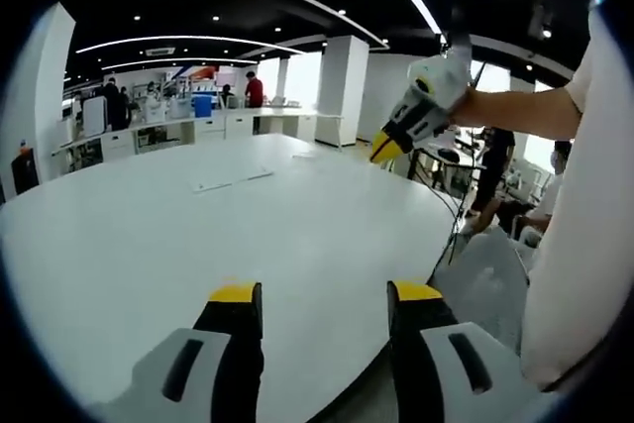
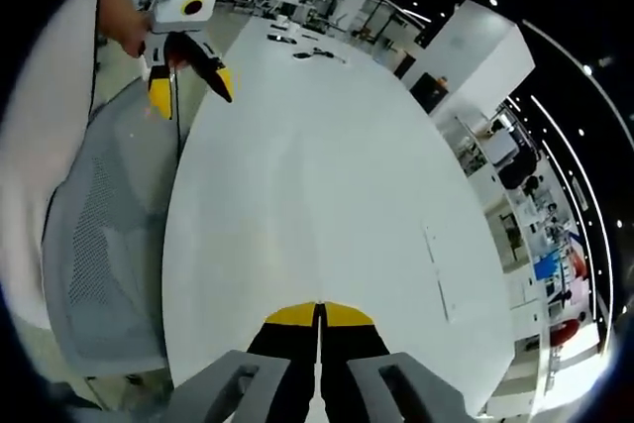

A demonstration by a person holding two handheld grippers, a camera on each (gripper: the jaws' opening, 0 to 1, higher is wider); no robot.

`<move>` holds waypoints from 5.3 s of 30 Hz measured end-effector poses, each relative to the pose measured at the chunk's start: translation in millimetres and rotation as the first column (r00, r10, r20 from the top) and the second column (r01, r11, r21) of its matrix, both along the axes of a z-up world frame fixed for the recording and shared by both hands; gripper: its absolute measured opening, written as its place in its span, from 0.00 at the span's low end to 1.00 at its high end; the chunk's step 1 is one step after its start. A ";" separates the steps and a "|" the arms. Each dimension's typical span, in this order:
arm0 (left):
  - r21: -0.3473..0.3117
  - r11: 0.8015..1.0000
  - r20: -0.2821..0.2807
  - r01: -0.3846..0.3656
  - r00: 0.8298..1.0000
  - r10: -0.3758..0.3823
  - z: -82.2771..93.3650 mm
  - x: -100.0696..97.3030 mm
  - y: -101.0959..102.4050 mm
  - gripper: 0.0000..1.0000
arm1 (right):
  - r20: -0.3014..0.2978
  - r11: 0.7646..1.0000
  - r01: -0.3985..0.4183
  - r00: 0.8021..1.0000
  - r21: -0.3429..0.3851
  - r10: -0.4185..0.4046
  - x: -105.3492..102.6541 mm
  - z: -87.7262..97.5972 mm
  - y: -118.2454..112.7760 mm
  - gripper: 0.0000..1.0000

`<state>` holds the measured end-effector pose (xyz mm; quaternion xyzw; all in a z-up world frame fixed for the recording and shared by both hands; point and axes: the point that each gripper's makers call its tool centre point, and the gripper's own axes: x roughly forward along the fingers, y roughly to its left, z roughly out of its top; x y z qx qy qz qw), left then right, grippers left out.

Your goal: Arrange the food packaging bags into a neat stack by flattening each bag and aligning their edges.

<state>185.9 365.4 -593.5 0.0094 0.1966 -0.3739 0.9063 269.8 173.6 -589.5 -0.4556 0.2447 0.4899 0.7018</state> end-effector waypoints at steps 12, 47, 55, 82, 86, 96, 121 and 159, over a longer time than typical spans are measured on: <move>0.020 0.997 0.096 0.078 0.992 -0.080 46.0 30.3 -14.2 0.42 | 0.002 1.000 -0.005 1.000 -0.001 0.005 -11.8 30.1 0.8 0.00; 0.053 0.964 0.194 0.261 0.944 -0.266 100.9 39.2 -55.0 0.18 | 0.015 0.997 -0.049 0.999 -0.058 0.050 -32.5 77.1 3.8 0.00; 0.081 0.952 0.201 0.295 0.931 -0.305 103.4 36.2 -58.1 0.16 | 0.014 0.996 -0.062 0.998 -0.068 0.063 -36.6 80.8 4.5 0.00; 0.513 0.726 0.069 0.459 0.821 -0.567 89.0 19.7 -71.2 0.07 | 0.009 0.990 -0.092 0.996 -0.104 0.094 -43.4 81.6 6.1 0.00; 0.548 0.693 0.045 0.469 0.810 -0.584 87.6 18.4 -71.7 0.05 | 0.010 0.989 -0.092 0.996 -0.114 0.094 -42.6 79.8 5.0 0.00; 0.581 0.642 -0.027 0.500 0.800 -0.599 81.3 16.6 -68.9 0.02 | 0.004 0.987 -0.096 0.995 -0.126 0.097 -43.3 75.8 4.1 0.00; 0.593 0.609 -0.135 0.526 0.811 -0.569 73.9 11.9 -66.5 0.00 | 0.010 0.984 -0.113 0.993 -0.140 0.116 -44.0 73.0 10.8 0.00; 0.606 0.618 -0.130 0.501 0.828 -0.545 73.0 17.1 -61.3 0.00 | -0.068 0.976 -0.168 0.982 0.137 0.179 -64.7 90.6 78.2 0.09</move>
